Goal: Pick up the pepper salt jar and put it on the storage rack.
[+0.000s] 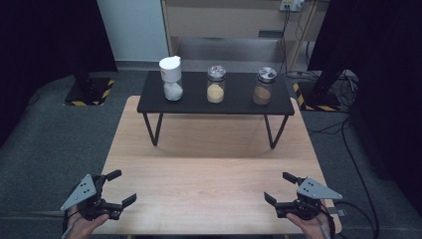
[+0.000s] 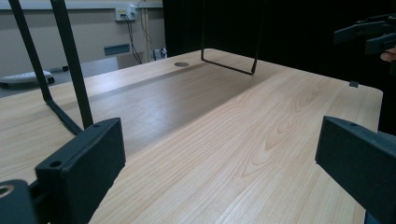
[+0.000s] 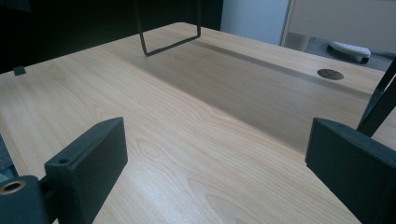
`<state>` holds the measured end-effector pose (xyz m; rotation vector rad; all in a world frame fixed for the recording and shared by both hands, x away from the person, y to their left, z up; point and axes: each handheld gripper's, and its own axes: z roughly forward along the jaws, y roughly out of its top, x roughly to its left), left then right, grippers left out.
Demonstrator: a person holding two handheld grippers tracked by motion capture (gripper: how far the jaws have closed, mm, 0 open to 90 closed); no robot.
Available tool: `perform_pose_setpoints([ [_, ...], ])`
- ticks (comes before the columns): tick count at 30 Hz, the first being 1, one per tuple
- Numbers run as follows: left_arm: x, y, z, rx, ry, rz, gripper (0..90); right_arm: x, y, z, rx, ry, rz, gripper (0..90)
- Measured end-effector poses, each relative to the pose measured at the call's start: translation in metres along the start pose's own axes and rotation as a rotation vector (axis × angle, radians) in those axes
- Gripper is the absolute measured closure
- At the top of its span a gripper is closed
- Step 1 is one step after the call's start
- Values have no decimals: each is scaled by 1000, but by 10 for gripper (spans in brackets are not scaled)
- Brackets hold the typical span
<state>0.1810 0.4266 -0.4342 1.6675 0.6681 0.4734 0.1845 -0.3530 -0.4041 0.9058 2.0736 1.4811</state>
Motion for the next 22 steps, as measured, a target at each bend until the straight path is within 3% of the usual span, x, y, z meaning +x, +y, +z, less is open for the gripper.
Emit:
perform_pose_setpoints([
  [22, 0, 0, 0, 2, 1, -1, 5, -2, -1, -1, -7, 8, 16, 62],
])
